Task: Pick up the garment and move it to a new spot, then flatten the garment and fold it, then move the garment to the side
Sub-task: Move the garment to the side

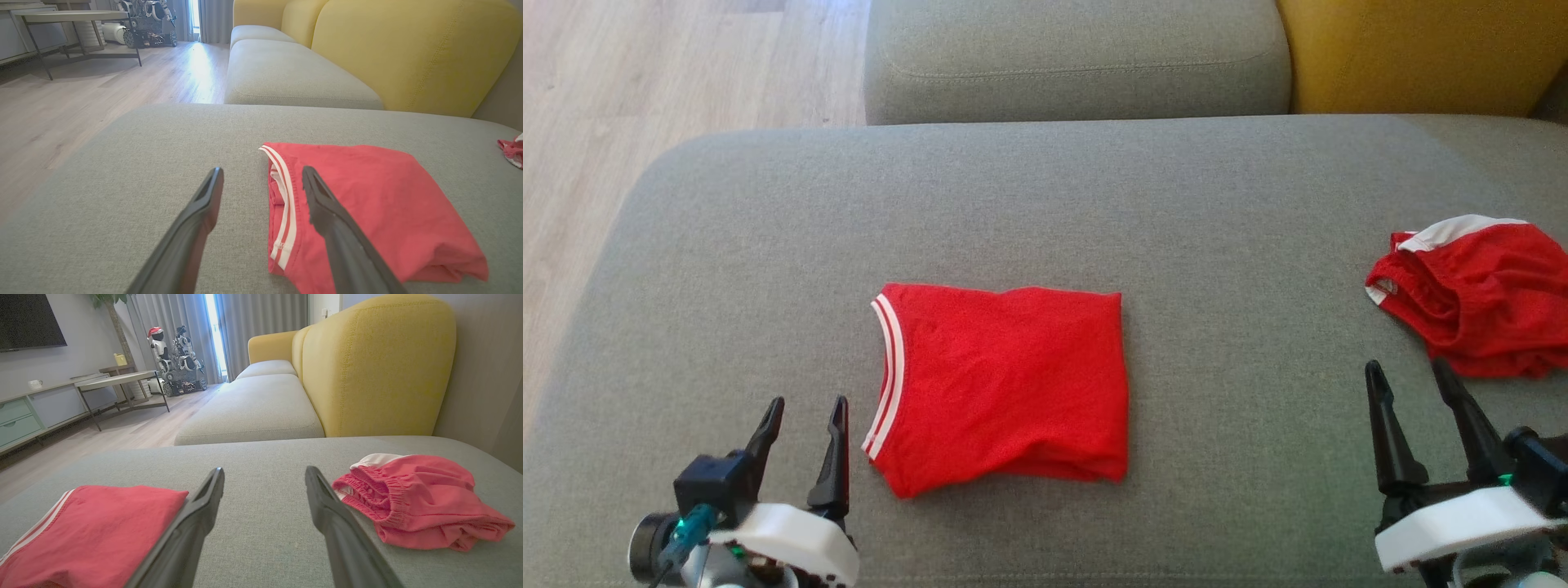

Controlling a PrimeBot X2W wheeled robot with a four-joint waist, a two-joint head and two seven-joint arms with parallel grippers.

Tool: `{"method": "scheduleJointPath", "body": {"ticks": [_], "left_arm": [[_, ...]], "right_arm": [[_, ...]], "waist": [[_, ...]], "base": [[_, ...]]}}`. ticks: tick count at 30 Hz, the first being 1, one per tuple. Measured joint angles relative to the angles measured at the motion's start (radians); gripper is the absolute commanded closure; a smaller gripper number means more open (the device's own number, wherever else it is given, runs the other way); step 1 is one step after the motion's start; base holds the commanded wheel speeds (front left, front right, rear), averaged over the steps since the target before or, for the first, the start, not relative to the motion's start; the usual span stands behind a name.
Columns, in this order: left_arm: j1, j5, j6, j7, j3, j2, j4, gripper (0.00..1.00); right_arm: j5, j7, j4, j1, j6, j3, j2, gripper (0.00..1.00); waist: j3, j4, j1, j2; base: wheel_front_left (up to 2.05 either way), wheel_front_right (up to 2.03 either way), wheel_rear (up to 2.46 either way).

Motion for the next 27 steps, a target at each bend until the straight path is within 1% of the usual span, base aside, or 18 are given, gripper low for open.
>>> {"method": "scheduleJointPath", "body": {"ticks": [9,14,17,21,27], "left_arm": [[0.000,0.000,0.001,-0.001,-0.004,0.006,-0.010,0.00],[-0.007,0.000,0.001,-0.002,-0.017,0.007,-0.019,0.00],[-0.027,0.000,0.001,-0.009,-0.029,0.007,-0.026,0.00],[-0.082,0.002,-0.001,-0.020,-0.040,0.006,-0.028,0.00],[-0.183,0.010,-0.025,-0.049,-0.074,-0.015,-0.011,0.00]], "right_arm": [[0.000,0.000,0.000,0.000,0.000,-0.003,0.000,0.00],[0.000,0.000,0.012,0.002,0.000,-0.016,0.000,0.00],[0.000,0.018,0.030,0.001,0.000,-0.013,-0.002,0.00],[-0.007,0.044,0.078,-0.024,0.000,0.028,-0.012,0.00],[0.005,0.080,0.207,-0.165,0.000,0.128,-0.026,0.00]], "waist": [[0.002,0.006,0.0000,0.0000],[0.006,0.031,0.0000,-0.0001],[0.015,0.056,0.0000,-0.0001],[0.046,0.097,0.0000,-0.0001],[0.108,0.176,0.0000,-0.0001]], "base": [[0.00,0.00,0.00],[0.00,0.00,0.00],[0.00,0.00,0.00],[0.00,0.00,0.00],[0.00,0.00,0.00]]}}
